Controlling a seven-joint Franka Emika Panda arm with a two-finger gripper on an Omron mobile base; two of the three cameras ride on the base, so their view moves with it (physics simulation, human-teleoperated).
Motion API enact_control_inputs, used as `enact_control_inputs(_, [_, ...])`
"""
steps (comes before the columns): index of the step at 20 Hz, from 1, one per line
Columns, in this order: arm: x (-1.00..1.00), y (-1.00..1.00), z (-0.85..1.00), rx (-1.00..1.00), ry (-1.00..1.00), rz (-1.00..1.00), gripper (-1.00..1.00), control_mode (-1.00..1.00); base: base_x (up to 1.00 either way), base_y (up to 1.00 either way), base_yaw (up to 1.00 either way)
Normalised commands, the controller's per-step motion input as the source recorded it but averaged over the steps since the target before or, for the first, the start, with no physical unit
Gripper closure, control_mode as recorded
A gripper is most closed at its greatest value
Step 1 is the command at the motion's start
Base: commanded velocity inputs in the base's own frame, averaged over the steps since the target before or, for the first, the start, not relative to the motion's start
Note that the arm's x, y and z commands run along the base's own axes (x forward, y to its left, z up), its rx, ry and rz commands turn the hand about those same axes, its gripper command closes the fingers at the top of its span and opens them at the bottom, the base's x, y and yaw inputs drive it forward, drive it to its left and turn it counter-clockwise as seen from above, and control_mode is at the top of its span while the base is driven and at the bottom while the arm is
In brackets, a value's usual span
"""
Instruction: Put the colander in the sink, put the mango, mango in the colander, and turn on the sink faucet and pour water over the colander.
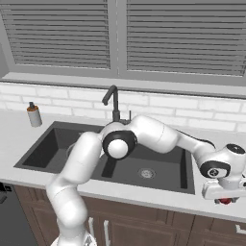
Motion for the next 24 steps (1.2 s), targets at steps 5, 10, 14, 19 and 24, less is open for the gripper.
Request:
enact_control_inputs(5, [-0.02,0.34,0.08,0.0,-0.13,0.06,1.0,-1.0,0.0,0.0,0.0])
enact_control_inputs(10, [-0.11,0.81,0.39,0.0,-0.28,0.01,1.0,-1.0,0.0,0.0,0.0])
enact_control_inputs(14, [-0.02,1.0,0.44,0.0,-0.21,0.0,1.0,-1.0,0.0,0.0,0.0])
enact_control_inputs(19, [0.0,1.0,0.54,0.0,-0.01,0.0,1.0,-1.0,0.0,0.0,0.0])
enact_control_inputs(24, [0.01,1.0,0.53,0.01,0.12,0.01,1.0,-1.0,0.0,0.0,0.0])
